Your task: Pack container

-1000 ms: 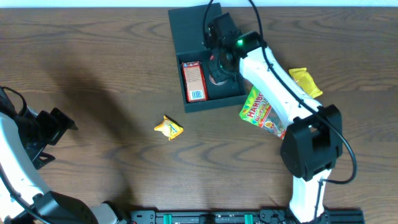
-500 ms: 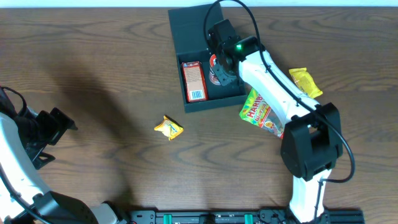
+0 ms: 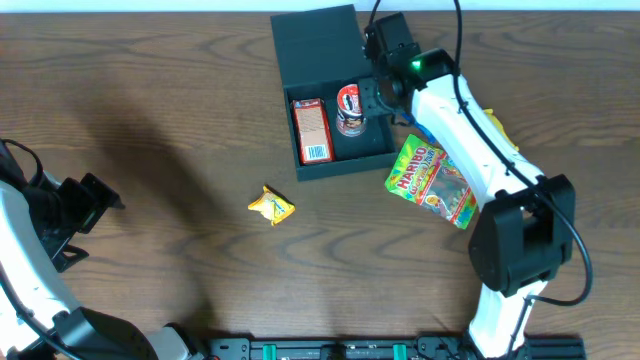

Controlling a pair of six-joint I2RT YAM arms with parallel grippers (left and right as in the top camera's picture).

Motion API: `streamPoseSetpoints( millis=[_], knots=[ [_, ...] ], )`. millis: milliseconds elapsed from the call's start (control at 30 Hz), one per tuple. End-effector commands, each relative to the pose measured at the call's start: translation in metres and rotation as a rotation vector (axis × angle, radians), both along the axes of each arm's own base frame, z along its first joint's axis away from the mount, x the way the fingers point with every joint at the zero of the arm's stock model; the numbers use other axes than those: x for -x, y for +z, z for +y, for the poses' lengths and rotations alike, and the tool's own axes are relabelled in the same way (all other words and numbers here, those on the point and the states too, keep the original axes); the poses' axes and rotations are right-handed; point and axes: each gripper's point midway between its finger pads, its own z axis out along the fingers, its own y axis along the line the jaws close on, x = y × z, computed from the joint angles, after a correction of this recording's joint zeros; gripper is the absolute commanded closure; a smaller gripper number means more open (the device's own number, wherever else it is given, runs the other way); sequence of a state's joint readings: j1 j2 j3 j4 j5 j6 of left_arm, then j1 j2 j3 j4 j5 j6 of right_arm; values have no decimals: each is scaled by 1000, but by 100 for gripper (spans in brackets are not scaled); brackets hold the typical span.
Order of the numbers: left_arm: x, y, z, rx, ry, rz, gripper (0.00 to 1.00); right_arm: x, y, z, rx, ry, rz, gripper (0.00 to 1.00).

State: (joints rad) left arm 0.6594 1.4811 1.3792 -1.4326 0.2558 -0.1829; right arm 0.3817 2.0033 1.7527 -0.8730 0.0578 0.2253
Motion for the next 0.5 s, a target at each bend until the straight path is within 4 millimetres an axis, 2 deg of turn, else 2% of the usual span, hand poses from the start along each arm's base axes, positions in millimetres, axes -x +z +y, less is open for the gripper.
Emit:
streamPoseSetpoints(
  millis=[0,133,467],
  knots=[
    [0,3,2,-11,4,-7,5,2,-5,14,-71,-2,28,65],
    [0,3,2,-10,4,-7,5,1,-8,13,-64,-6,28,66],
    [0,3,2,-10,4,-6,5,-3,-38,14,-21,-15,62,70]
  ],
)
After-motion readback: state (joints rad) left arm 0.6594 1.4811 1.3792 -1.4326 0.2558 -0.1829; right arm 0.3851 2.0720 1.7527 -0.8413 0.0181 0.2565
